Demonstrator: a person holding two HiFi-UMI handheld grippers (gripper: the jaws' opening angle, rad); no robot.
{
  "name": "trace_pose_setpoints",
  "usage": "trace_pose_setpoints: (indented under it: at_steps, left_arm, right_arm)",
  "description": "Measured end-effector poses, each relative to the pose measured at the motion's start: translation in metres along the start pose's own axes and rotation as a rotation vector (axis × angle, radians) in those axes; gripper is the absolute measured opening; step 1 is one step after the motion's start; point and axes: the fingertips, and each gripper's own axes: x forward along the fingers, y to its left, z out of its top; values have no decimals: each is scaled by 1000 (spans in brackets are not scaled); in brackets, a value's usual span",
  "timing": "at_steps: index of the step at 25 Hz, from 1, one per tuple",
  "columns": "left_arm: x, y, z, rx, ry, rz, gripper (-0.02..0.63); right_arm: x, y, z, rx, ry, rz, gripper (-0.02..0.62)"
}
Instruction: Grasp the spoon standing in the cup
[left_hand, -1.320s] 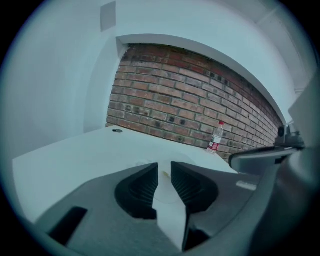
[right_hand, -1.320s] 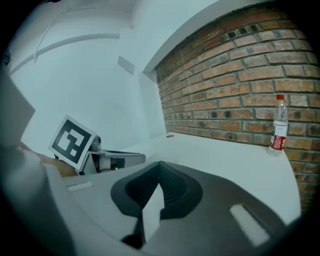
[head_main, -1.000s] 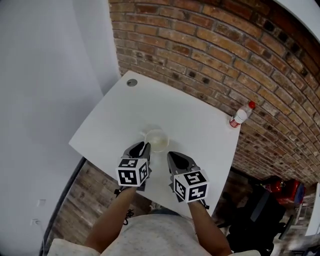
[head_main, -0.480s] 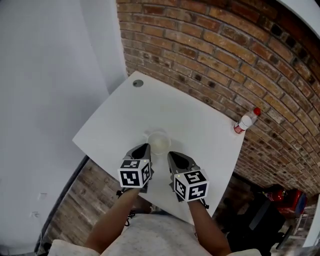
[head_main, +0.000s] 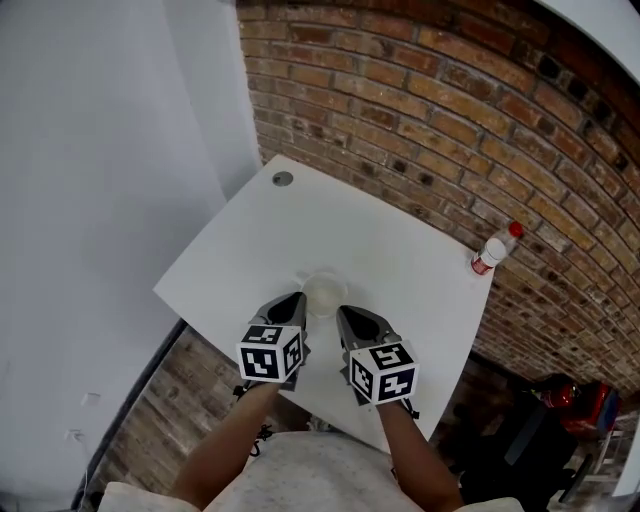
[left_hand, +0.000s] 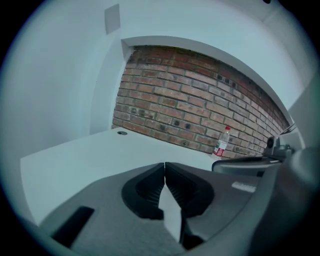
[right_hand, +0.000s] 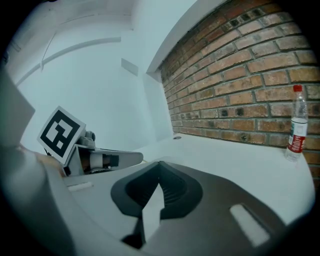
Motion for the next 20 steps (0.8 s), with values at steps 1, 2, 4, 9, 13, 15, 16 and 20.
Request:
trace_pose_setpoints:
  at_steps: [1,2,4,9,13,15,16,20]
  left_arm:
    - [-2,-1,2,9,-4,-9,8]
    - [-4,-1,5,18,-8,-18,7]
    - [-11,-1,10,30,-21,-39,8]
    - [-30,-1,21,40,-62,-85,6]
    - [-48,0,30,66,-93,-112,6]
    - [-56,3,32,77,-105,-121,6]
    - [-61,4,32,80,-110,-124,6]
    - [-79,14,34,79,-130,-125,6]
  right_arm:
    - [1,1,2,1,-4,-4,6]
    - [1,3,4,3,-8,-8,6]
    - [2,8,8,5,-17,-19,6]
    - [-2,21,10,6,-30,-50,6]
    - [-6,37,12,-4,-40,-67,6]
    - [-6,45,13,-8,-46,-74,6]
    - [-6,49,13,-11,-49,-77,6]
    - [-9,66,15,-23,-59,-82,6]
